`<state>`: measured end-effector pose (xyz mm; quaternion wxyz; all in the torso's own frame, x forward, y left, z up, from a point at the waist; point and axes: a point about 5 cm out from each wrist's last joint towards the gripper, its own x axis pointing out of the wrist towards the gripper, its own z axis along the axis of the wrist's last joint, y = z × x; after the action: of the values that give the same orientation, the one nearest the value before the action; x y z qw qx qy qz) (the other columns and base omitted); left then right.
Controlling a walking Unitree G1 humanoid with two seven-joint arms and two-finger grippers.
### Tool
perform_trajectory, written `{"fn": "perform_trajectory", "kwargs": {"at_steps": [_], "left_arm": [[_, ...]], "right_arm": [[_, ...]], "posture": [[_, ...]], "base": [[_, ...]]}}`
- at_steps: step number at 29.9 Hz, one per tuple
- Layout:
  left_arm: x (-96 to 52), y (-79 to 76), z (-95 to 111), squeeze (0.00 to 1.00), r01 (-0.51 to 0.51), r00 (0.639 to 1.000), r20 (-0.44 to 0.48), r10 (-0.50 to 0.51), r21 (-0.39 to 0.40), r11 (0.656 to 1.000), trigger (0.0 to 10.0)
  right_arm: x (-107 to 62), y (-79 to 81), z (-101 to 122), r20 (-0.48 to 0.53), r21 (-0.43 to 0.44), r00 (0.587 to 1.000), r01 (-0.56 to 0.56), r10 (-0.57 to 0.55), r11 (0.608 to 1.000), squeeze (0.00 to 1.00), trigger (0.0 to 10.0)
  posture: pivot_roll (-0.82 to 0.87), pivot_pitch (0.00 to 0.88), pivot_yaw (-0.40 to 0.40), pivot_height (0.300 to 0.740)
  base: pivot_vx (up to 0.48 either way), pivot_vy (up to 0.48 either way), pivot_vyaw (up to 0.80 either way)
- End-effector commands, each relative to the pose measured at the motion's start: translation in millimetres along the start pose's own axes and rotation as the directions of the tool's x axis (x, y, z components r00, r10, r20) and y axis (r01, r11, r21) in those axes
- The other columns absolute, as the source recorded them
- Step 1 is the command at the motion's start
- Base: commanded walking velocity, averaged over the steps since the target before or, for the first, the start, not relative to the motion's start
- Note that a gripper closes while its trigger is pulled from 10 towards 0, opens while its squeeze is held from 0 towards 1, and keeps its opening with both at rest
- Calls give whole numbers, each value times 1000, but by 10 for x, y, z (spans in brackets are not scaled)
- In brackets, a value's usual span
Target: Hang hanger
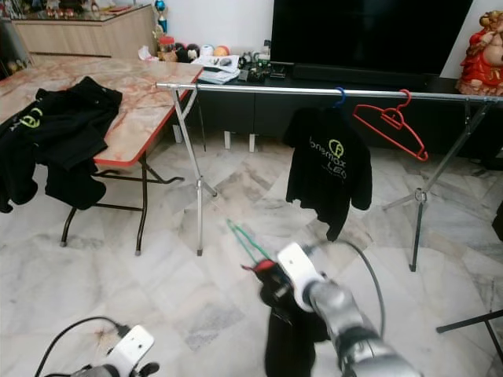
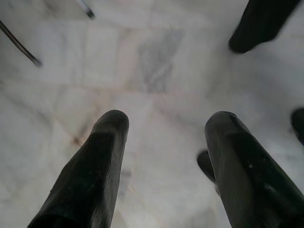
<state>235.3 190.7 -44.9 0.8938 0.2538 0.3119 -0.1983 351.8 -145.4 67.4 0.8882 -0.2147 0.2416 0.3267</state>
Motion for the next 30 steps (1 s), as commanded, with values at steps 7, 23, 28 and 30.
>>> {"fn": "perform_trajectory", "kwargs": {"at_steps": [7,23,28,30], "left_arm": [[136,679,1252,0,-71,948,312,60,23,997,10000],[153,627,1404,0,-1,935,355,5,-13,1000,10000],[154,604,1395,0,31,935,353,-24,-12,999,10000],[154,604,1397,0,32,935,354,-25,-14,999,10000]], "right_arm": [[-81,-118,409,12,-255,982,-181,190,950,0,10000],[-120,-302,928,-7,-495,998,-55,59,867,0,10000],[-97,-246,1090,45,-488,995,-54,87,871,0,10000],[-96,-236,1128,58,-491,994,-53,93,869,0,10000]], "posture": [[111,0,-62,740],[106,0,-67,740],[113,0,-68,740],[113,0,-68,740]], "base": [[0,0,0],[0,0,0],[0,0,0],[0,0,0]]}}
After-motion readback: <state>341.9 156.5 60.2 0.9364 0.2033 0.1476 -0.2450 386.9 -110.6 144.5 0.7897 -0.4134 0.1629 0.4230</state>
